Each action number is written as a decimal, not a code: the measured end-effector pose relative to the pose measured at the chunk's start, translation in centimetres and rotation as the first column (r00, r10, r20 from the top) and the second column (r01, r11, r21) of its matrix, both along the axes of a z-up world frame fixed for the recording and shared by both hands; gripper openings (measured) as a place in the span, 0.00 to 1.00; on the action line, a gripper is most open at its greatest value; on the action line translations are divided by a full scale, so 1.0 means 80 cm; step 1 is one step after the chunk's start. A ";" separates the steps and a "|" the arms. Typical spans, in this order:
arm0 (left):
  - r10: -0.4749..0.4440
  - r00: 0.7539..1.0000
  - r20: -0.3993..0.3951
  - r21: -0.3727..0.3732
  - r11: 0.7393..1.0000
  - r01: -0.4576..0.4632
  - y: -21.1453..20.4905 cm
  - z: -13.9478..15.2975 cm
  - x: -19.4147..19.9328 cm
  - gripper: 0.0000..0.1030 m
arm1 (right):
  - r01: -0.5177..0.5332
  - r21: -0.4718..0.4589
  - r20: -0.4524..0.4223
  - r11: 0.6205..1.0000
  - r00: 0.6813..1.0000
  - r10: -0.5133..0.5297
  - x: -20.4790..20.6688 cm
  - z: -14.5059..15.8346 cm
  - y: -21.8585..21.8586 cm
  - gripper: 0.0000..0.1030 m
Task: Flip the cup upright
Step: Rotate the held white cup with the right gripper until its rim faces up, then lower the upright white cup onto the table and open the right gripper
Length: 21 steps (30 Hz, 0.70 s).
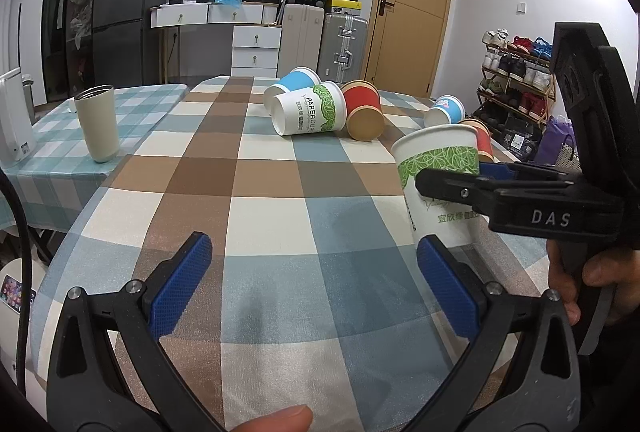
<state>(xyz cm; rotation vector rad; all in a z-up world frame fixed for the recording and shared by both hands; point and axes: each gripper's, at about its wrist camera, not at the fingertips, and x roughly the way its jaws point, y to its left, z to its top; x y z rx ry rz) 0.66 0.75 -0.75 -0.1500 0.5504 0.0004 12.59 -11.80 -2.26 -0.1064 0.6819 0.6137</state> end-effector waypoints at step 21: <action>-0.002 1.000 0.005 0.001 1.000 0.002 -0.001 0.001 0.000 0.99 | -0.100 -0.018 0.036 0.995 0.994 0.100 -0.057 -0.007 -0.028 0.60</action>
